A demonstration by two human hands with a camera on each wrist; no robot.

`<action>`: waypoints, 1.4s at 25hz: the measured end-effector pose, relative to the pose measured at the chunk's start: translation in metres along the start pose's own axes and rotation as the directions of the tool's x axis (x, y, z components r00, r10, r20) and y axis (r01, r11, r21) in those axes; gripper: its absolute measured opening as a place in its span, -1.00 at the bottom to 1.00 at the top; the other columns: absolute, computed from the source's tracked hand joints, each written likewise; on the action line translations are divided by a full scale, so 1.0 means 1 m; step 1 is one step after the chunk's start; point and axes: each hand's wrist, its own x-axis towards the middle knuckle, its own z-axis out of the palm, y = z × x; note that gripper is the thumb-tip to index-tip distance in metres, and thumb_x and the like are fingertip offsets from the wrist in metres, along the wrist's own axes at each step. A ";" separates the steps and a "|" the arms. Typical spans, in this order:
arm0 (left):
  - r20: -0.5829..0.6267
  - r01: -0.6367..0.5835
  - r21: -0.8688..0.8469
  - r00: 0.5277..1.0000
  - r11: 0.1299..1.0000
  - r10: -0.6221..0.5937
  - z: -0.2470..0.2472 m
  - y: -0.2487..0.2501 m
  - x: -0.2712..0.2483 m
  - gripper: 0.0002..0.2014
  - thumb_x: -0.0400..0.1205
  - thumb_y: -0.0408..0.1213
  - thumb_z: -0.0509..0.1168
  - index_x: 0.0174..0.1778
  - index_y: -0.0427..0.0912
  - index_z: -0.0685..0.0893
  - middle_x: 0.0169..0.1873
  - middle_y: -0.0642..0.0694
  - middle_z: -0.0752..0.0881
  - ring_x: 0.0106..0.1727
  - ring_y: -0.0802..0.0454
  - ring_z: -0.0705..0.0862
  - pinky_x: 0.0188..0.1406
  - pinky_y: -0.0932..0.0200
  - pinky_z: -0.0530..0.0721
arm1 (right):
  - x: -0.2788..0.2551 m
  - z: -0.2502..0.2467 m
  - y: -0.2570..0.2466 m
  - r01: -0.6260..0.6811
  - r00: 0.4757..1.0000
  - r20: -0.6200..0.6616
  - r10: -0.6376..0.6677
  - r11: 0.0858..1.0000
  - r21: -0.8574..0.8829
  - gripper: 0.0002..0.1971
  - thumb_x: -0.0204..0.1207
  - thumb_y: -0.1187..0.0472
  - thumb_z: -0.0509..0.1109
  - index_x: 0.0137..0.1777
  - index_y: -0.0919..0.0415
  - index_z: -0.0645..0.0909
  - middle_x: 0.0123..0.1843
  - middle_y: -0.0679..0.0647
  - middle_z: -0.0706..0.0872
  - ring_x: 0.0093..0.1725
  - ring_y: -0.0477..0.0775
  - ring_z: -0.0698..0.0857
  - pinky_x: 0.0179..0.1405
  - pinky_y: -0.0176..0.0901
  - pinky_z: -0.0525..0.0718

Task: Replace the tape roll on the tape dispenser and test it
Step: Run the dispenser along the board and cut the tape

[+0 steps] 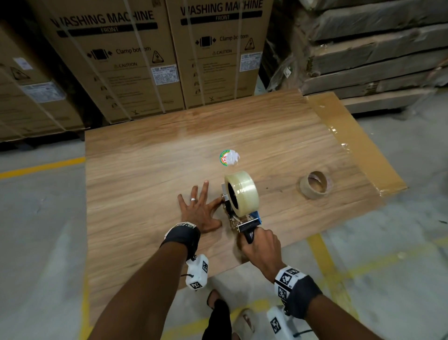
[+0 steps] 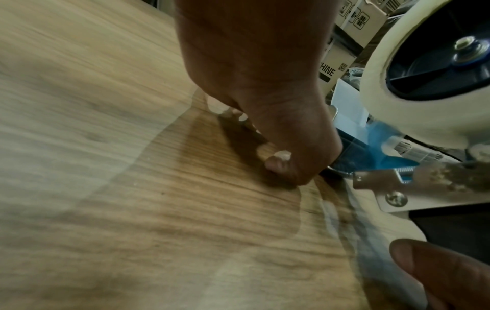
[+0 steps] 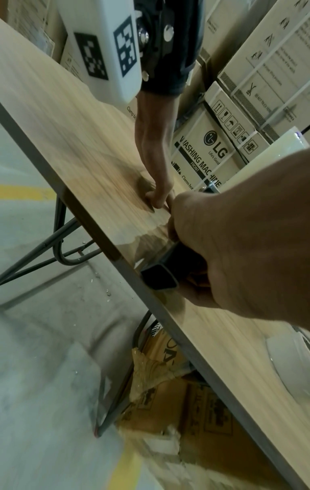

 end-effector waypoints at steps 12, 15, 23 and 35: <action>0.027 -0.030 0.046 0.999 0.999 0.029 -0.003 0.001 0.000 0.08 0.41 0.29 0.37 0.59 0.59 -0.35 0.72 -0.05 -0.48 0.76 -0.34 -0.29 0.54 -0.69 -0.10 | -0.034 0.012 0.029 -0.048 0.998 0.043 0.047 0.999 0.011 -0.61 0.55 -0.16 0.41 -0.27 0.14 0.49 -0.14 0.26 0.83 -0.05 0.40 0.79 -0.15 0.01 0.62; 0.036 -0.043 0.016 0.998 0.999 0.042 -0.001 0.002 -0.002 0.07 0.42 0.23 0.34 0.61 0.56 -0.36 0.72 -0.10 -0.49 0.75 -0.40 -0.29 0.54 -0.68 -0.08 | -0.038 0.013 0.034 -0.081 0.994 0.076 0.075 0.994 0.068 -0.60 0.49 -0.18 0.44 -0.29 0.14 0.52 -0.22 0.22 0.81 -0.11 0.38 0.79 -0.17 0.01 0.64; -0.081 -0.190 -0.065 0.979 0.980 0.185 0.038 0.029 -0.039 -0.20 0.55 -0.12 0.18 0.73 0.24 0.02 0.77 0.08 -0.33 0.76 -0.33 -0.35 0.50 -0.77 -0.23 | -0.029 0.006 0.039 -0.068 0.986 0.168 0.006 0.929 0.363 -0.57 0.37 -0.14 0.39 -0.37 0.28 0.68 -0.45 0.11 0.81 -0.42 0.08 0.82 -0.27 0.11 0.83; 0.010 -0.160 0.038 0.987 0.986 0.160 0.034 0.025 -0.033 -0.14 0.47 0.10 0.31 0.69 0.30 0.07 0.75 0.14 -0.38 0.77 -0.25 -0.34 0.54 -0.71 -0.15 | -0.031 0.027 0.048 -0.024 0.994 0.109 -0.008 0.958 0.285 -0.60 0.39 -0.13 0.37 -0.35 0.26 0.61 -0.43 0.17 0.76 -0.35 0.31 0.76 -0.27 0.13 0.80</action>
